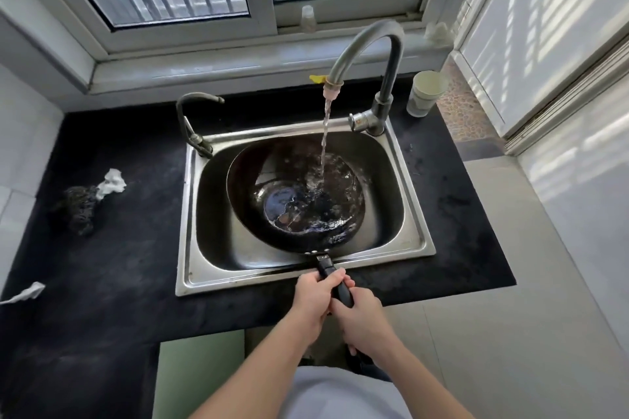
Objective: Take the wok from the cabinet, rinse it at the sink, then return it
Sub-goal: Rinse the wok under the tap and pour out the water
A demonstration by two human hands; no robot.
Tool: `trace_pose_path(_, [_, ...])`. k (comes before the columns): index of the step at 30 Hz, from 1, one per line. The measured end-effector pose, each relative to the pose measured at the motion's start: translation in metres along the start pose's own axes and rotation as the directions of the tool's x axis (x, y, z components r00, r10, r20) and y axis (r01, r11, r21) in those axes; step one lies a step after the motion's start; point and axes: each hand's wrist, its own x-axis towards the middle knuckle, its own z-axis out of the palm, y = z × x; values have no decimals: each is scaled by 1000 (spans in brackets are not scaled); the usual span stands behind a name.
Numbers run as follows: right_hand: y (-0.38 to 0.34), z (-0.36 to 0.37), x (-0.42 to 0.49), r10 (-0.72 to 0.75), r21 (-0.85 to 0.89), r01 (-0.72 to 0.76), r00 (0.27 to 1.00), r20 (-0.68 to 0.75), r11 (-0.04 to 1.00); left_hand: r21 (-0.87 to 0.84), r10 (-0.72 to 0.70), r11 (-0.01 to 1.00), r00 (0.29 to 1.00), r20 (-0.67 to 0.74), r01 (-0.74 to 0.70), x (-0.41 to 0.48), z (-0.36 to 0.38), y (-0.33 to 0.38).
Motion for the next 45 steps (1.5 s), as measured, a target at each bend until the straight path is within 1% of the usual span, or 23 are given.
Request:
trace_pose_path(3, [1, -2, -3, -37, -73, 36, 999, -8, 997, -52, -15, 999, 1000, 4, 15, 0, -2, -4])
trace_pose_path(6, [7, -7, -10, -70, -157, 67, 997, -16, 985, -125, -34, 991, 997, 66, 42, -2, 1, -12])
trace_pose_path(14, [15, -28, -19, -77, -288, 23, 981, -181, 957, -281, -65, 951, 970, 235, 131, 0, 32, -20])
trace_pose_path(17, [11, -36, -22, -111, -368, 29, 973, -203, 929, -282, -69, 949, 963, 261, 144, 3, 41, -21])
trace_pose_path(20, [7, -37, -21, -105, -385, 21, 974, -199, 923, -260, -72, 956, 967, 245, 137, 4, 40, -19])
trace_pose_path(23, [4, -27, -17, -89, -318, 29, 981, -175, 947, -242, -37, 966, 975, 220, 91, 3, 29, -13])
trace_pose_path(28, [5, -6, -14, -134, -246, 97, 981, -139, 965, -178, 20, 984, 987, 162, 9, -3, 5, -10])
trace_pose_path(31, [11, 4, -17, -151, -210, 123, 981, -122, 970, -119, 30, 993, 991, 130, -14, -4, -5, -16])
trace_pose_path(35, [22, 16, -16, -197, -218, 165, 972, -130, 962, -79, 25, 997, 994, 109, -16, -4, -17, -23])
trace_pose_path(38, [26, 23, -10, -237, -272, 197, 964, -123, 942, -48, 18, 999, 996, 82, -14, -3, -23, -23])
trace_pose_path(41, [26, 27, -6, -273, -312, 229, 956, -104, 922, -53, 17, 998, 999, 49, -14, -1, -26, -23])
trace_pose_path(45, [24, 35, -3, -259, -256, 238, 965, -52, 937, -72, 25, 997, 999, 22, -24, 0, -36, -23])
